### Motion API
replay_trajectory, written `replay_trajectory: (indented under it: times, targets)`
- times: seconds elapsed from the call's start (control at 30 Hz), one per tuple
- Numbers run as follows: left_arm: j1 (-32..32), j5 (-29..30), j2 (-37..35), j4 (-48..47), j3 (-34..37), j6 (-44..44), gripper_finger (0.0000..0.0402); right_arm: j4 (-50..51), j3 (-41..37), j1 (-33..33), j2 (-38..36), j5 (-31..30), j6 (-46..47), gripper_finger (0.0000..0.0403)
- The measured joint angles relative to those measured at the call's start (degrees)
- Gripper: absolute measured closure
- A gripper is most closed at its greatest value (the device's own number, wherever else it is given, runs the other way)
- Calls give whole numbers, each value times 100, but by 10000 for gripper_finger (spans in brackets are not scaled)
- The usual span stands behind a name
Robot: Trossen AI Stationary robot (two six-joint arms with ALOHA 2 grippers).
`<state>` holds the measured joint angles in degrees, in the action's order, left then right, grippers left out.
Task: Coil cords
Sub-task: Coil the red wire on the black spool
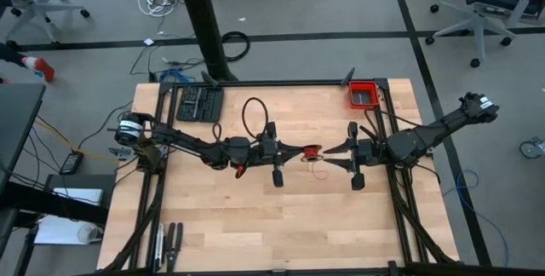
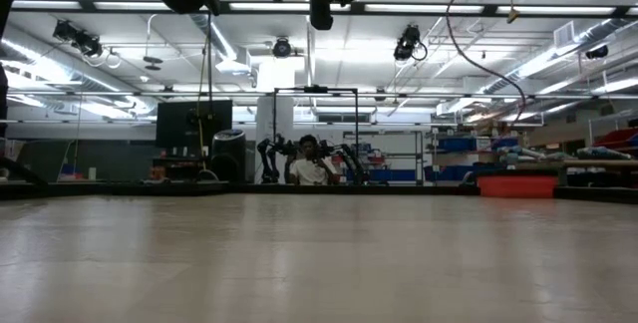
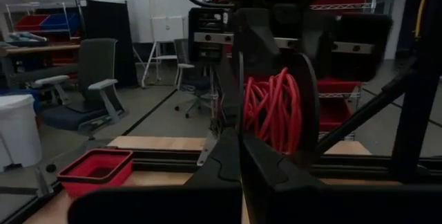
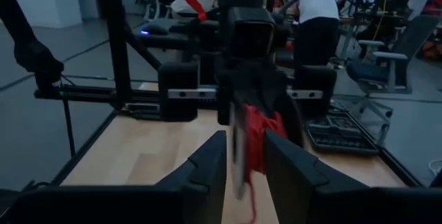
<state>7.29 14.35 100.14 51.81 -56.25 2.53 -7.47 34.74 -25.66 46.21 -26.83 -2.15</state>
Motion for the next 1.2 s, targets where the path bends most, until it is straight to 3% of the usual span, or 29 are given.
replay_trajectory:
  times: [0.4, 0.57, 0.7, 0.9, 1.07, 1.2]
  targets:
    - [-15, 173, 0, 71, 0, -107, 401, -450, 2, 287, 546, -18, -114, 315]
    - [-20, 245, 2, 87, 0, -21, 401, -547, 4, 446, 622, -33, -184, 389]
    - [-20, 248, 2, 83, 2, 45, 398, -508, 4, 471, 617, -40, -135, 397]
    - [51, 264, -50, -16, -2, 456, 334, -471, 4, 377, 555, -158, -145, 400]
    - [57, 277, -219, -410, -17, 261, 263, -554, 2, 258, 388, -452, -343, 401]
    - [63, 138, -210, -537, -11, 15, 237, -791, 2, 277, 363, -517, -527, 401]
